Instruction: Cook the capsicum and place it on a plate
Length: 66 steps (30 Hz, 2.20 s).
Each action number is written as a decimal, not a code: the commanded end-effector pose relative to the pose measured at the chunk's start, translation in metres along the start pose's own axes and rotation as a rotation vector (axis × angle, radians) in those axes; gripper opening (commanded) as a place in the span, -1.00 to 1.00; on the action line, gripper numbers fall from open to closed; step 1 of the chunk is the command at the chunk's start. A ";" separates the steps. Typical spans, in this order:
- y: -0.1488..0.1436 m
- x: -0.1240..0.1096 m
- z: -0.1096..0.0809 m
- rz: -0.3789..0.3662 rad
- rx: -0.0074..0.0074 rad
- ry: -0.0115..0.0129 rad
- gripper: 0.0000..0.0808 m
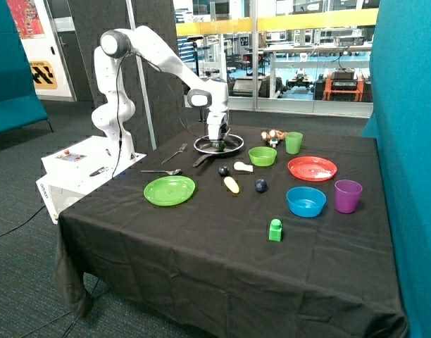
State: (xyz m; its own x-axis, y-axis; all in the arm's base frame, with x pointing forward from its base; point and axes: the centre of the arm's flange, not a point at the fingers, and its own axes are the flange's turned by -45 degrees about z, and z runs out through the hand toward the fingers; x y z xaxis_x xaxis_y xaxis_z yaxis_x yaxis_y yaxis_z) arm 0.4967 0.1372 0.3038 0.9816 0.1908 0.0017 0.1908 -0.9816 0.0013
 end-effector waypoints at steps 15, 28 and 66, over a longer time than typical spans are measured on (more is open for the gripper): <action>-0.002 -0.006 -0.016 -0.028 0.0013 -0.0016 0.84; 0.000 -0.009 -0.052 -0.062 0.0014 -0.0016 0.82; 0.093 -0.033 -0.123 -0.021 0.0013 -0.0017 0.74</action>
State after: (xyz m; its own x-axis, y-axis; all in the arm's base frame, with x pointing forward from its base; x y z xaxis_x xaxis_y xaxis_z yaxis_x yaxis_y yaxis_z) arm 0.4827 0.0660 0.4167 0.9730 0.2306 0.0006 0.2306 -0.9730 -0.0037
